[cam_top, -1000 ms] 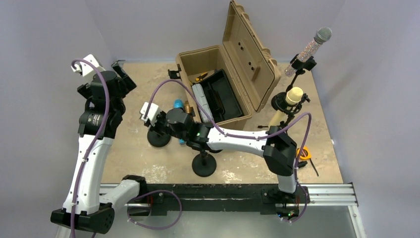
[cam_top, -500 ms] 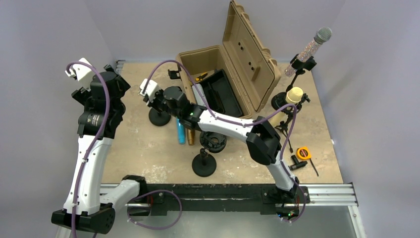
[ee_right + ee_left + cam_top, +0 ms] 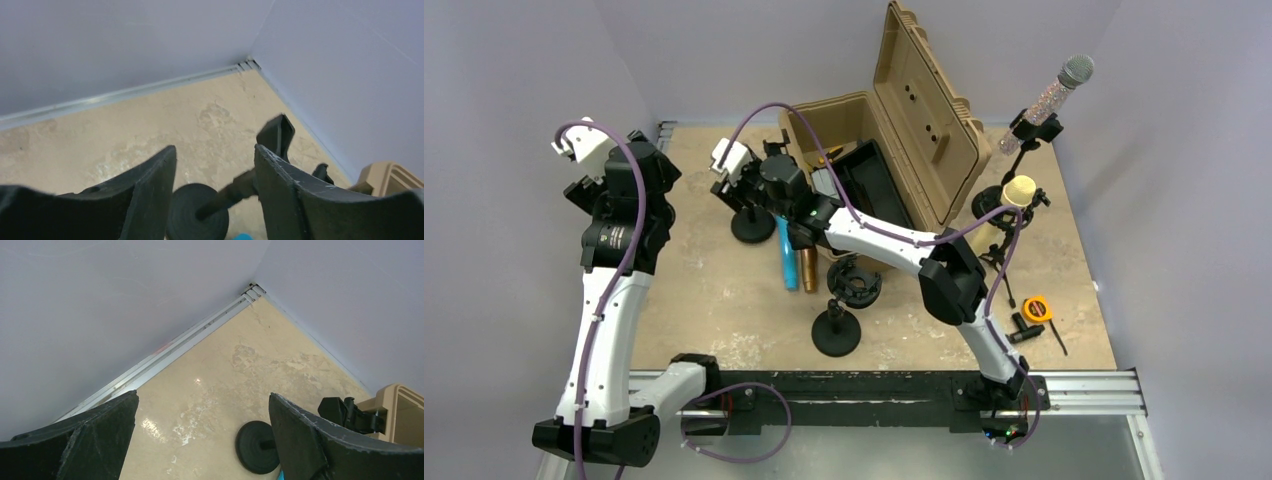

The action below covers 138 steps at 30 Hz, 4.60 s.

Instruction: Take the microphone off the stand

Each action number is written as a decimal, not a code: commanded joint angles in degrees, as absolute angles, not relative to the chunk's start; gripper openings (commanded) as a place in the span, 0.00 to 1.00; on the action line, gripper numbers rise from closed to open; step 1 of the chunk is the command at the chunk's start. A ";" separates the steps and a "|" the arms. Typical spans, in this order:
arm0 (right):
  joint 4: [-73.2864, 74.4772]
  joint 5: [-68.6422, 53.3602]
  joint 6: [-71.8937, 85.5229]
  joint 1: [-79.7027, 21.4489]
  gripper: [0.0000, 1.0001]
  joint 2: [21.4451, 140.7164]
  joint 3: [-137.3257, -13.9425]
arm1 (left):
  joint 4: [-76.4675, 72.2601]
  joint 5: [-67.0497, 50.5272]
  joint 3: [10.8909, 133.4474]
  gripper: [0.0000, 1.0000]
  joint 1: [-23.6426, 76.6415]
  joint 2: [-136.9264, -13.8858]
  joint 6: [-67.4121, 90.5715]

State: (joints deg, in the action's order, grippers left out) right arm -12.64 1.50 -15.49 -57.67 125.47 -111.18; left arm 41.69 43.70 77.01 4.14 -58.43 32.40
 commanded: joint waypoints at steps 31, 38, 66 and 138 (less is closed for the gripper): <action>-44.46 -0.60 3.75 -52.41 0.91 85.63 -71.34 | 30.25 3.39 75.44 0.95 6.46 -59.26 17.99; -54.93 4.68 5.36 -51.45 0.91 70.52 -57.58 | 33.36 -8.27 76.41 0.91 18.98 -62.23 15.78; -60.10 9.94 3.78 -50.90 0.93 52.76 -48.17 | 29.42 3.41 51.61 0.91 60.61 -60.02 20.01; -61.28 9.58 2.95 -50.91 0.93 54.67 -47.46 | 37.17 39.06 63.87 0.00 12.11 -59.09 35.28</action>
State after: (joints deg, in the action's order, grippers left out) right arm -58.96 8.43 4.05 -51.03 55.09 -47.53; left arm 46.35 37.78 60.38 15.07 -55.94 30.74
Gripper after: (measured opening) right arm 0.932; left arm 0.395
